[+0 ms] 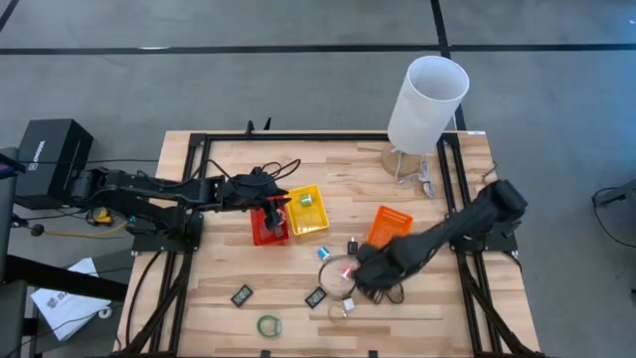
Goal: Pick & Place Office items
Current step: Put the red digital clock into the orange bin, then put the green wrist watch into the red bin
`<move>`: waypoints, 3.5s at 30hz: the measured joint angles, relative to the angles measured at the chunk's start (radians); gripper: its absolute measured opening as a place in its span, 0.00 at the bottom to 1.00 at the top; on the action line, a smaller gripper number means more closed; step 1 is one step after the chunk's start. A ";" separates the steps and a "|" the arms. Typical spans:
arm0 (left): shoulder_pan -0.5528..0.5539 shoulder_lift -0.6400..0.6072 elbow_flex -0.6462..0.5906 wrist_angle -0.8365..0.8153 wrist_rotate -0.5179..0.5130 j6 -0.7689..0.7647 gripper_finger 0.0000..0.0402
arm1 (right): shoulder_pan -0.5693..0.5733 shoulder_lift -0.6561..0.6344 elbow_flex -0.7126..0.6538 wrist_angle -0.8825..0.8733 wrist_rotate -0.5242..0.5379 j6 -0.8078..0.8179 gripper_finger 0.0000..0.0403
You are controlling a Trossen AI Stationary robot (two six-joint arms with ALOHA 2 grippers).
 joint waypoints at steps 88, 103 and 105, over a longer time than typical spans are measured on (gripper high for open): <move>-0.725 0.301 0.001 0.318 0.035 -0.424 0.24 | -0.152 -0.589 -0.806 1.177 -0.032 -0.944 0.50; -0.830 0.408 0.001 0.157 0.035 -0.582 0.24 | -0.240 -0.589 -0.806 1.175 -0.032 -1.017 0.50; -0.836 0.443 0.001 0.153 0.032 -0.611 0.24 | -0.255 -0.589 -0.805 1.175 -0.032 -1.018 0.50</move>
